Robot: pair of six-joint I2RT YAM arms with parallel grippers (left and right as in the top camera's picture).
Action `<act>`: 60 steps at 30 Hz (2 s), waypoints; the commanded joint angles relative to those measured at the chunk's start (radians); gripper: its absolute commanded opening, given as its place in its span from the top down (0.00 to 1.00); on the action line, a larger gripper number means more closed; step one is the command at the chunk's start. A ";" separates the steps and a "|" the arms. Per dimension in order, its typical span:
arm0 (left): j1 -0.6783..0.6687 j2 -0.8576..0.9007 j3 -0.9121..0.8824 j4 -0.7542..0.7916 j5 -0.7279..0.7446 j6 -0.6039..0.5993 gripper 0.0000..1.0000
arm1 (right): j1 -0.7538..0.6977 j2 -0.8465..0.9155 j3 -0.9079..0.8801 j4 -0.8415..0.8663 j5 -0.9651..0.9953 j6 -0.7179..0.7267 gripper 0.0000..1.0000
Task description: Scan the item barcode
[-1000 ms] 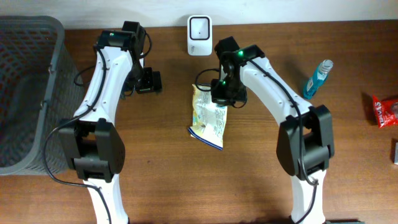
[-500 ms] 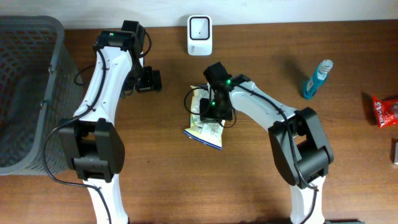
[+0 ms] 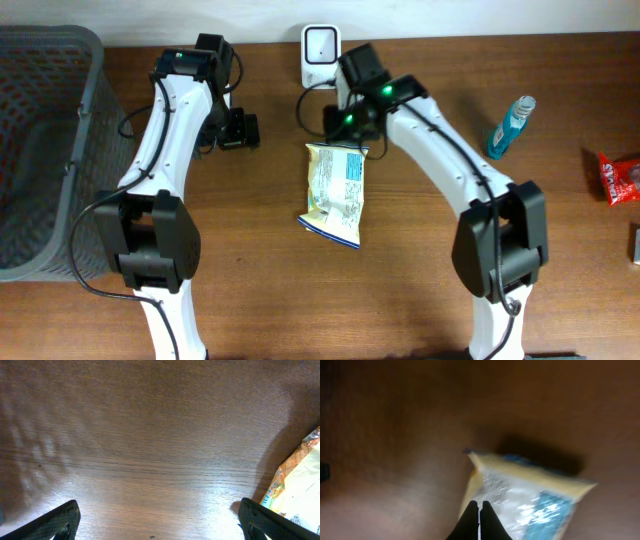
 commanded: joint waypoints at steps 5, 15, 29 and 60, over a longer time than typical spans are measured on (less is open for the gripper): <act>0.003 -0.004 0.001 0.002 -0.013 0.012 0.01 | 0.010 0.119 0.000 0.003 0.034 -0.060 0.96; 0.003 -0.004 0.001 -0.024 -0.002 0.012 0.01 | -0.003 0.235 0.000 -0.101 0.358 0.114 0.96; -0.162 0.001 0.001 -0.043 0.420 0.251 0.31 | -0.095 0.193 0.005 -0.451 0.337 0.277 0.96; -0.301 0.312 0.001 0.140 0.174 -0.015 1.00 | -0.256 0.073 -0.380 0.123 -0.291 -0.134 0.96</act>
